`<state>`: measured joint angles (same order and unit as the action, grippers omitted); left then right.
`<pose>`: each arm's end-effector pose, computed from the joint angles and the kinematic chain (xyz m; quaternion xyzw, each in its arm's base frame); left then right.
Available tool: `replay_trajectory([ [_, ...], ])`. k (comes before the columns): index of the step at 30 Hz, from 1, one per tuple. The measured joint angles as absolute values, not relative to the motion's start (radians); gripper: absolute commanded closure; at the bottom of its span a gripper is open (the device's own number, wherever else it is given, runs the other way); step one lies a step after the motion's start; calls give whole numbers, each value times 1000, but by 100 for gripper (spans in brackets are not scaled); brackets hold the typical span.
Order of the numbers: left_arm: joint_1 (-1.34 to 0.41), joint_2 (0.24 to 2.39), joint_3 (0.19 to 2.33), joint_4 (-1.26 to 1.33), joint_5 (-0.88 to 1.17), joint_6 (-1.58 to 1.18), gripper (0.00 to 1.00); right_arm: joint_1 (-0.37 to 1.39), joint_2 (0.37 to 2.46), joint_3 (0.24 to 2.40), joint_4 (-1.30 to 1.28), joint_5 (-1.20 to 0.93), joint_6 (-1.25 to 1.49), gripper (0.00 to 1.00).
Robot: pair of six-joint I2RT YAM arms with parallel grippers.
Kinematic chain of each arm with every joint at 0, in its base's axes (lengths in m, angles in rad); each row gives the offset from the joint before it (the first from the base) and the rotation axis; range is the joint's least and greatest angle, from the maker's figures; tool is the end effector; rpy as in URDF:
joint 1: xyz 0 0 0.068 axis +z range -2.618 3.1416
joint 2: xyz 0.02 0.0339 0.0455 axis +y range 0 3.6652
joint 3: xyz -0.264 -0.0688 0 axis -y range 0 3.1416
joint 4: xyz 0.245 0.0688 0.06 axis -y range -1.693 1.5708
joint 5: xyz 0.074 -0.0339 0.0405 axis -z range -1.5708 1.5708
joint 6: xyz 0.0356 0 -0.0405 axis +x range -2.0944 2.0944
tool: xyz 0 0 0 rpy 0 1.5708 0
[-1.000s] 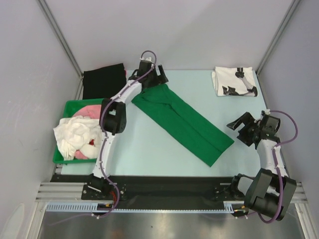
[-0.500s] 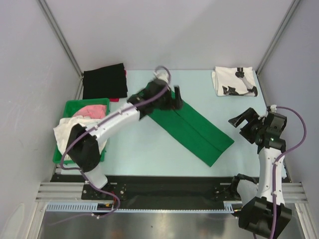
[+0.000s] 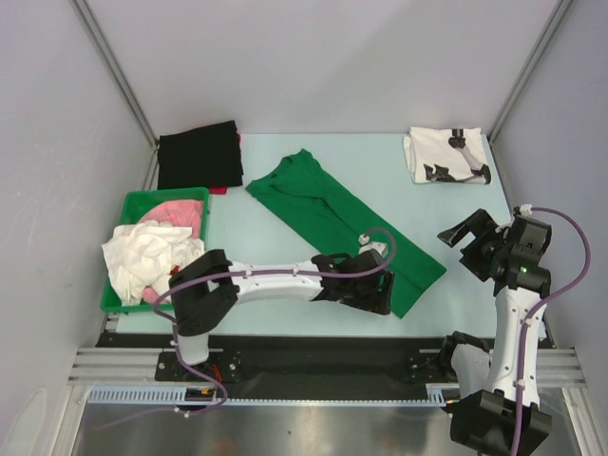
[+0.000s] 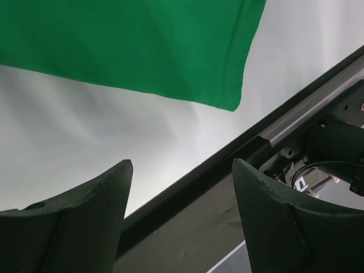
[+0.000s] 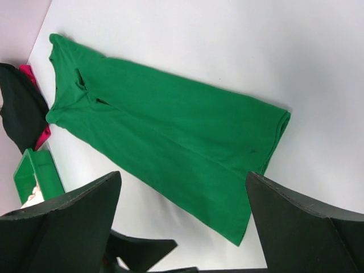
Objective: Fold and stack the t-shirts
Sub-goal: Fold the tshirt
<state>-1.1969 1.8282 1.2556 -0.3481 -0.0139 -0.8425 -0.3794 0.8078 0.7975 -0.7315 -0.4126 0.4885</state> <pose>0.1436 -0.3647 0.1992 0.1649 0.9332 -0.2686 0.1728 0.1555 -0.0466 0.2898 0.3018 0.8476 0.2087 0.3834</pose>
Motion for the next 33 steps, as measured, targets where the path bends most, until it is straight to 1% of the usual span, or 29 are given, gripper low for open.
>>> replay_trajectory([
  [8,-1222,1966,1336,-323,15,-919,27,-399,809,797,-745,-420,471,2],
  [16,-1225,2037,1409,-310,13,-982,30,-413,815,792,-735,-438,462,2],
  [20,-1233,2075,1449,-310,10,-1015,33,-418,824,780,-726,-444,455,2],
  [24,-1245,2121,1503,-310,10,-1043,46,-423,830,764,-720,-453,451,2],
  [26,-1251,2139,1519,-310,11,-1054,51,-424,831,759,-718,-454,451,2],
  [29,-1255,2157,1538,-310,2,-1068,62,-428,831,755,-713,-456,450,2],
  [30,-1255,2159,1539,-311,2,-1071,70,-428,831,755,-712,-458,450,2],
  [32,-1255,2162,1539,-317,-8,-1077,78,-428,832,755,-710,-461,450,2],
  [33,-1255,2164,1539,-319,-11,-1078,87,-428,832,754,-708,-462,450,2],
])
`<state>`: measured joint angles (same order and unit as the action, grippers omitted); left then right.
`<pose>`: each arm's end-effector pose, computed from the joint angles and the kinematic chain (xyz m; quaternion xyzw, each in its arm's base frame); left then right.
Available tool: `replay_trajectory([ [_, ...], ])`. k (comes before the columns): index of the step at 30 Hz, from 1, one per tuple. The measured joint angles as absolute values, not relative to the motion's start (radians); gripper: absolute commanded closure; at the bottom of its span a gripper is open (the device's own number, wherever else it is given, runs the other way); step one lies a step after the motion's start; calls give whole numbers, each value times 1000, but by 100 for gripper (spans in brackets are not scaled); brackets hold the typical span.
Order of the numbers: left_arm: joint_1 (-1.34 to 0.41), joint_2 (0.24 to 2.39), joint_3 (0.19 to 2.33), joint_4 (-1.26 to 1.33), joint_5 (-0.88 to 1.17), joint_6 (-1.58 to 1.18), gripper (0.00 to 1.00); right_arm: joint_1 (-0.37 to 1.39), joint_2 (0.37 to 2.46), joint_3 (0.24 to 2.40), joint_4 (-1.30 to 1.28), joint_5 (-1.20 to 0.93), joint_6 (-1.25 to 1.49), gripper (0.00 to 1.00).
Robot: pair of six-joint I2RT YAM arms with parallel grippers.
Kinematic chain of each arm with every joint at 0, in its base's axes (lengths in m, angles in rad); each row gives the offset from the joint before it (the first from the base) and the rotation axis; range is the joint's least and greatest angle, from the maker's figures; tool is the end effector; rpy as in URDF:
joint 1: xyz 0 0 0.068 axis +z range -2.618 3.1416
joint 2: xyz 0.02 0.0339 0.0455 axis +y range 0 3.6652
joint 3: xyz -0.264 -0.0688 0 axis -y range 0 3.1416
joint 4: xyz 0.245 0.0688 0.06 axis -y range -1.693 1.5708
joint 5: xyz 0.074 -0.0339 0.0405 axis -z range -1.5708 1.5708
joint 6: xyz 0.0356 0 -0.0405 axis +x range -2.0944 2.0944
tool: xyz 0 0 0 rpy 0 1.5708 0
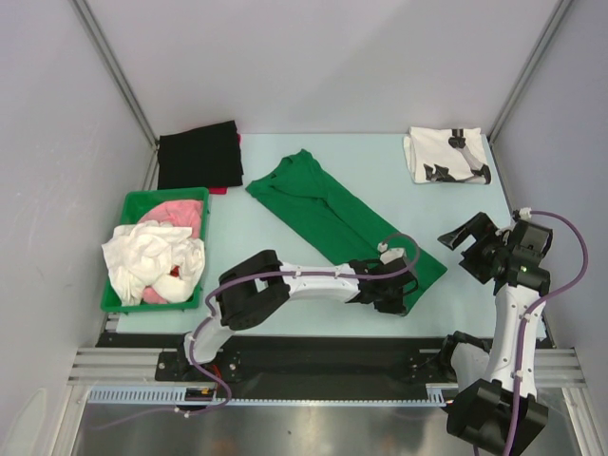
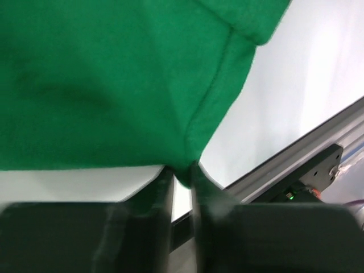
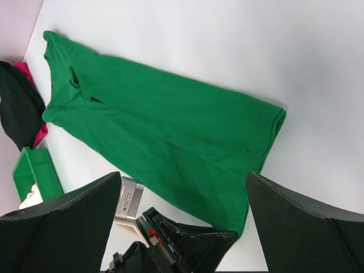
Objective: Fold and stack the t-shirts
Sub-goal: Fold the tshirt
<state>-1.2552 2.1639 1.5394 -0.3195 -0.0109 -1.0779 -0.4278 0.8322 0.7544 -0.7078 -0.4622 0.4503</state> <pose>0.1449 -0.4426 0.1491 0.0825 0.9477 -0.2814 0.1260 0.1577 -0.0544 0.2746 0.3030 0.8513 0.2158 0.3700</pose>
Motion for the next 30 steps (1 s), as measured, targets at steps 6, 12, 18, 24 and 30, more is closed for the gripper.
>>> replay_trajectory([
  [6,-1255,2166,1539,-324,-16,-1076,100,-429,832,754,-706,-479,450,1],
  [12,-1255,2043,1370,-307,-16,-1054,100,-427,837,757,-732,-514,444,1],
  [18,-1256,1678,1018,-346,-43,-1048,100,-315,810,727,-746,-535,498,1],
  [24,-1270,1254,683,-382,-69,-1106,100,23,697,621,-760,-478,639,1],
  [30,-1296,803,428,-514,-104,-1232,96,495,483,495,-769,-329,905,7],
])
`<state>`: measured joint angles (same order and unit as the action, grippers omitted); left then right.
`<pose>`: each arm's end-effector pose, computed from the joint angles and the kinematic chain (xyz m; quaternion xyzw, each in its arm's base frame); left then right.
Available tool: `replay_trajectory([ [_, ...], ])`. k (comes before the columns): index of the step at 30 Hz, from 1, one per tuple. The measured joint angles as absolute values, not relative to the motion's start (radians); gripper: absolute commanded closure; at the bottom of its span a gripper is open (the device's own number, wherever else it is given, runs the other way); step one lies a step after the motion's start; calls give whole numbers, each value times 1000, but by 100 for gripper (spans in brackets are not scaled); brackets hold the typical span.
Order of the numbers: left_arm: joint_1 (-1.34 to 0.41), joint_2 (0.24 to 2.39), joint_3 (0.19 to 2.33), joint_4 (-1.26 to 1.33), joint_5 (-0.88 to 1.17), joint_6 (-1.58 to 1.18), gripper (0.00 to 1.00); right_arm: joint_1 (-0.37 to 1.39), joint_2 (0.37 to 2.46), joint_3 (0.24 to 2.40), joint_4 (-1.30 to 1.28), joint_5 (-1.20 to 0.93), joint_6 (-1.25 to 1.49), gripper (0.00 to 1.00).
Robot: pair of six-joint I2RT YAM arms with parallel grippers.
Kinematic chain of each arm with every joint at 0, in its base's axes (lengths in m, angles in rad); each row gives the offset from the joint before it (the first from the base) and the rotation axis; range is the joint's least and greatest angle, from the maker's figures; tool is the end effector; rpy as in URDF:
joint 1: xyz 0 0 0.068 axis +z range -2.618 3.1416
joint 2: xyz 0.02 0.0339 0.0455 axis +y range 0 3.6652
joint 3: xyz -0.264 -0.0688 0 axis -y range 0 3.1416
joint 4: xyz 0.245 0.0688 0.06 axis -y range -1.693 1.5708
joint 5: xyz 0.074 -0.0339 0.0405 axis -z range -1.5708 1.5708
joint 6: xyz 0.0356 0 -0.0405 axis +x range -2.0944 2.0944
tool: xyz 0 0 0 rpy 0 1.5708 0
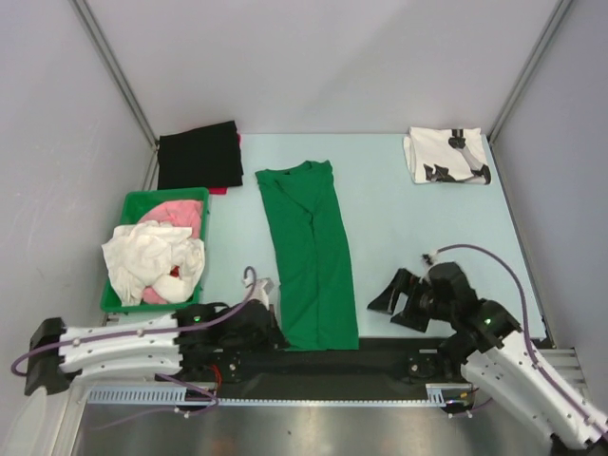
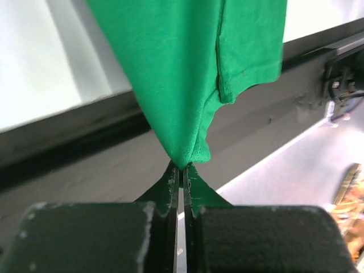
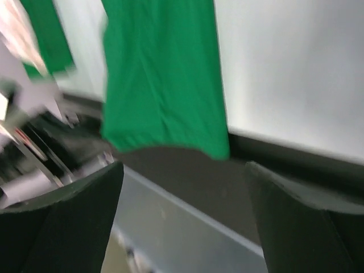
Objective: Fold and stack the t-shirts
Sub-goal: Fold the tshirt
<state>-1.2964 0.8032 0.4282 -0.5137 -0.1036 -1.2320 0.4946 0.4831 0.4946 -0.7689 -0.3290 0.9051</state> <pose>0.0457 -0.1488 0.1846 0.0130 0.9412 -0.3037 0.1473 0.0903 0.0617 0.2250 0.1212 0.9002 0.3664 0.2016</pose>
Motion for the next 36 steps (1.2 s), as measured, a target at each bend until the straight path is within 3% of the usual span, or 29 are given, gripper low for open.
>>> replay_trajectory([
  [6,-1298,554,308,-612,-123,-1330,88,1050,649,414,-701,-81,1179,13],
  [11,-1300,596,274,-620,-121,-1362,89,1268,866,404,-587,62,1319,21],
  [20,-1304,608,268,-602,-121,-1365,89,1280,1014,415,-373,154,1350,27],
  [33,-1305,588,221,-571,-121,-1381,92,1284,1177,418,-271,197,1309,41],
  [36,-1305,588,221,-568,-121,-1381,93,1312,1179,421,-273,206,1307,50],
])
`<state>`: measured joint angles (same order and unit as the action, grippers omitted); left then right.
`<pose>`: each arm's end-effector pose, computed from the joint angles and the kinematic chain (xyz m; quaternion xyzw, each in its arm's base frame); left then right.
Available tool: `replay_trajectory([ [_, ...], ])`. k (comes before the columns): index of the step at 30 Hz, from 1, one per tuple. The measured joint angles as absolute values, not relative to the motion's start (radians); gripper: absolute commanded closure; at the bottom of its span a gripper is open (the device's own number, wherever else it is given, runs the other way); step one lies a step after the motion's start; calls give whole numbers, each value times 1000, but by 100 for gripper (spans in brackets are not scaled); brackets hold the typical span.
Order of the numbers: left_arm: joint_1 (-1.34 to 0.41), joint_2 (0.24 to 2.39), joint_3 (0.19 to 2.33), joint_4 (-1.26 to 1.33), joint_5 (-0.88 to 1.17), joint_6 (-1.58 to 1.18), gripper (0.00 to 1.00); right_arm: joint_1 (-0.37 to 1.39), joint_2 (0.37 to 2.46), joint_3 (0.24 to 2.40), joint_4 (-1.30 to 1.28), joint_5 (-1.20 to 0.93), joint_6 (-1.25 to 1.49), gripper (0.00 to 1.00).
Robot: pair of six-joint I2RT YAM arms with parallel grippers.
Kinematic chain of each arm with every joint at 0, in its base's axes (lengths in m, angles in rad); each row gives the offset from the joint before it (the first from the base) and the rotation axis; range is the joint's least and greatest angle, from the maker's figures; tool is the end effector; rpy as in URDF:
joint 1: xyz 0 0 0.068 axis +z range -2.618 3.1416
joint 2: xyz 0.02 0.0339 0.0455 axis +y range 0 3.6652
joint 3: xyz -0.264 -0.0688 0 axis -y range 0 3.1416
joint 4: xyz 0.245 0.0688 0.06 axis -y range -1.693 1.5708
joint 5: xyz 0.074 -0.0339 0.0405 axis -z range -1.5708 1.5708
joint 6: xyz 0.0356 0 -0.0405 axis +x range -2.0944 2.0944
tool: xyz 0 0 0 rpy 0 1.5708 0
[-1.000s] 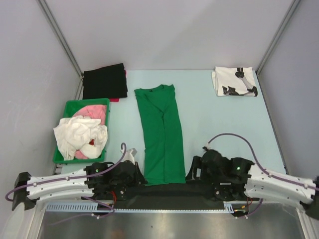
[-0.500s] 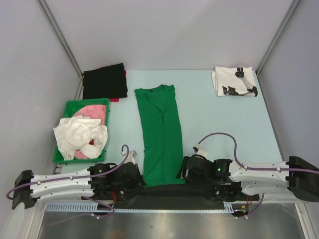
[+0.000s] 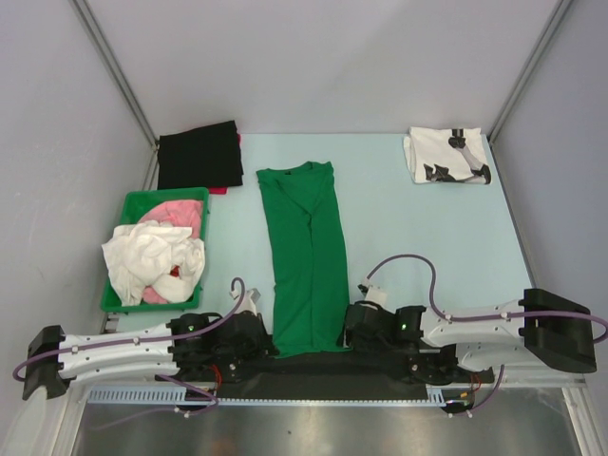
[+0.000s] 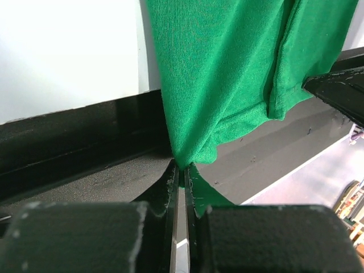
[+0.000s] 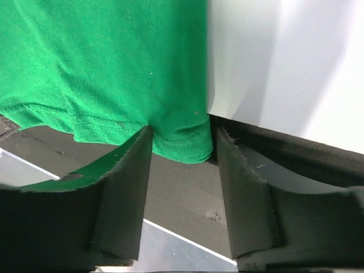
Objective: Fold and stack the t-shirts
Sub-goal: Fold the tshirt
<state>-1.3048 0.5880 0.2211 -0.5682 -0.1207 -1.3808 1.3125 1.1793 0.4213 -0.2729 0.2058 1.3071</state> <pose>0.0345 -0.1103 0.1401 -0.0549 0.9468 -0.2909 0.1263 0.0567 0.1861 0.1393 0.0248 0.9588 0.2307 0.1641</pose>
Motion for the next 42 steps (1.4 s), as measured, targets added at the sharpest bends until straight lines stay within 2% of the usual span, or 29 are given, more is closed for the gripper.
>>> replay_trajectory([
  [3,-1305,579,215,-565,-121,-1381,94,1325,1174,421,-275,218,1308,65],
  [4,-1305,574,213,-564,-121,-1381,95,1326,1170,421,-276,221,1307,72],
  [6,-1305,566,212,-564,-121,-1381,98,1329,1161,421,-277,225,1308,78],
  [7,-1305,563,212,-564,-121,-1380,99,1332,1157,421,-277,227,1308,89],
  [8,-1305,562,212,-565,-121,-1380,100,1334,1153,421,-278,229,1308,95],
  [10,-1305,564,212,-569,-123,-1379,100,1338,1150,422,-282,229,1306,100],
  [14,-1305,589,246,-605,-133,-1364,100,1361,1140,470,-350,245,1309,100],
  [20,-1306,690,433,-662,-185,-1300,99,1371,1129,689,-525,303,1285,100],
  [26,-1267,813,656,-714,-260,-1185,99,1231,1129,896,-614,320,1154,100],
  [36,-858,1010,853,-668,-198,-876,100,869,1245,1052,-612,211,888,100],
  [42,-701,1187,944,-610,-121,-747,100,708,1372,1122,-572,110,765,100],
])
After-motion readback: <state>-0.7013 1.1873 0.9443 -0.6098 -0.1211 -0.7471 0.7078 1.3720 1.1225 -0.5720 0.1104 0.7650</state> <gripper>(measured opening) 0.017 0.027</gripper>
